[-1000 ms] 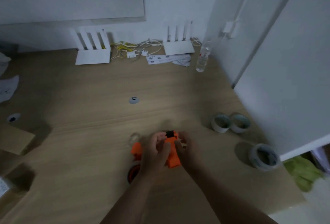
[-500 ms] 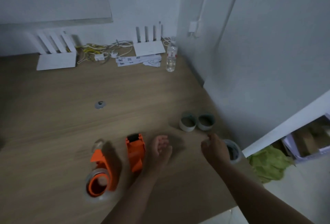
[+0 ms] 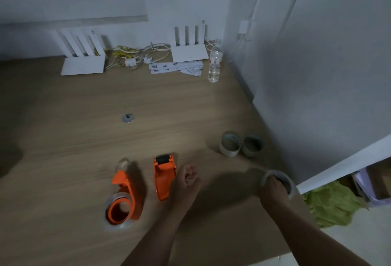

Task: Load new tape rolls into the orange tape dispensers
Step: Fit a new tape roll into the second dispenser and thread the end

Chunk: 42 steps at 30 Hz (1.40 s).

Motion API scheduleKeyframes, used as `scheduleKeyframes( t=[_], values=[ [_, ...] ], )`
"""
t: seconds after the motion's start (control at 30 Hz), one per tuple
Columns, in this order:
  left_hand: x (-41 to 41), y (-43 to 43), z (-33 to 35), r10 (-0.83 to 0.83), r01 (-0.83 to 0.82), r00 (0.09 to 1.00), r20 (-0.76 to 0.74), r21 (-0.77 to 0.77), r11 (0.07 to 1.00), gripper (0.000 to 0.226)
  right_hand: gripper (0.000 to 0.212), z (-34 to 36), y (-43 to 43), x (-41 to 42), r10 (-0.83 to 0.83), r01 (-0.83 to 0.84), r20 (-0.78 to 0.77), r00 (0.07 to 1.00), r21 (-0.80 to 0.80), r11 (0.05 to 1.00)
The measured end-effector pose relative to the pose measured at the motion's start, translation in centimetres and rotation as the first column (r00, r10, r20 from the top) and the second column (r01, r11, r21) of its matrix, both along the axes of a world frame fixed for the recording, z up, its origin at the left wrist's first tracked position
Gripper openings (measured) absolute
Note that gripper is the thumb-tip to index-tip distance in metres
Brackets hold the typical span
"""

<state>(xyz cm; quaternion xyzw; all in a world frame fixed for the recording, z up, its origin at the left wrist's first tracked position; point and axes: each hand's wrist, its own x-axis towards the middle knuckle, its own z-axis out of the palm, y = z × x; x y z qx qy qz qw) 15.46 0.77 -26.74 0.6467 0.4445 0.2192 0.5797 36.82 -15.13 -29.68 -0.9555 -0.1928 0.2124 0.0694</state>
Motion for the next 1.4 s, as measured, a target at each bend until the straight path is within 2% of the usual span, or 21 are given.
scheduleKeyframes(
  t=[0.07, 0.13, 0.2, 0.3, 0.4, 0.47, 0.53, 0.6, 0.7, 0.73, 0.83, 0.93, 1.0, 1.07, 1.23, 1.4],
  values=[
    [-0.4, 0.1, -0.2, 0.028, -0.028, 1.0, -0.002, 0.005, 1.0, 0.051, 0.029, -0.4, 0.1, 0.1, -0.015, 0.015, -0.003, 1.0, 0.002, 1.0],
    [-0.6, 0.2, -0.1, 0.043, -0.043, 0.999, -0.002, -0.005, 0.999, 0.037, 0.03, -0.6, 0.0, -0.1, -0.035, 0.034, 0.037, 0.999, 0.023, 0.999],
    [-1.0, 0.4, 0.1, 0.049, -0.049, 0.999, -0.005, -0.003, 0.999, 0.027, 0.03, -0.6, 0.3, -0.5, -0.058, 0.052, 0.068, 0.996, 0.083, 0.995],
    [-2.1, 1.2, 0.4, 0.052, -0.051, 0.999, -0.018, 0.05, 0.997, 0.026, 0.038, -0.2, 1.5, -1.6, -0.081, 0.067, 0.077, 0.994, 0.173, 0.983],
    [-4.0, 2.5, 0.6, 0.055, -0.046, 0.996, -0.069, 0.136, 0.99, 0.016, 0.035, 0.3, 3.3, -3.2, 0.015, -0.049, 0.12, 0.993, 0.285, 0.957],
    [-5.5, 3.6, 0.7, 0.095, -0.077, 0.991, -0.09, 0.182, 0.98, 0.009, 0.037, 0.9, 4.5, -4.7, 0.026, -0.068, 0.116, 0.993, 0.378, 0.923],
    [-6.7, 4.5, 0.7, 0.166, -0.149, 0.983, -0.081, 0.188, 0.971, 0.009, 0.043, 1.6, 5.5, -6.4, 0.033, -0.076, 0.102, 0.994, 0.458, 0.886],
    [-7.7, 5.3, 0.5, 0.202, -0.188, 0.975, -0.087, 0.145, 0.971, 0.013, 0.037, 2.3, 6.6, -8.1, 0.061, -0.097, 0.086, 0.994, 0.526, 0.845],
    [-8.7, 5.9, 0.2, 0.244, -0.233, 0.959, -0.143, 0.092, 0.968, 0.013, 0.011, 3.0, 7.9, -10.5, 0.107, -0.088, 0.01, 0.994, 0.645, 0.759],
    [-8.9, 6.0, 0.2, 0.258, -0.25, 0.95, -0.177, 0.063, 0.966, 0.014, 0.008, 3.2, 8.2, -11.3, 0.118, -0.068, -0.029, 0.993, 0.678, 0.732],
    [-9.1, 5.9, 0.2, 0.249, -0.279, 0.93, -0.27, -0.077, 0.957, 0.022, 0.015, 3.8, 9.4, -13.2, 0.149, 0.095, -0.251, 0.957, 0.75, 0.654],
    [-9.2, 5.7, -0.2, 0.203, -0.268, 0.924, -0.323, -0.171, 0.948, 0.034, 0.02, 4.3, 10.3, -14.7, 0.186, 0.292, -0.487, 0.853, 0.741, 0.605],
    [-9.1, 5.6, -0.5, 0.171, -0.243, 0.928, -0.332, -0.19, 0.951, 0.032, 0.023, 4.2, 10.6, -15.2, 0.196, 0.364, -0.57, 0.797, 0.714, 0.598],
    [-8.8, 5.6, -0.2, 0.138, -0.214, 0.928, -0.346, -0.193, 0.958, 0.018, 0.023, 4.1, 10.9, -15.5, 0.208, 0.386, -0.596, 0.776, 0.709, 0.591],
    [-8.6, 5.7, -0.1, 0.097, -0.177, 0.953, -0.287, -0.27, 0.946, 0.026, 0.027, 3.4, 11.1, -16.3, 0.249, 0.358, -0.604, 0.757, 0.703, 0.615],
    [-8.5, 6.1, 0.7, 0.148, -0.21, 0.963, -0.224, -0.289, 0.934, 0.026, 0.029, 3.4, 11.1, -17.1, 0.289, 0.324, -0.602, 0.745, 0.705, 0.631]
  ],
)
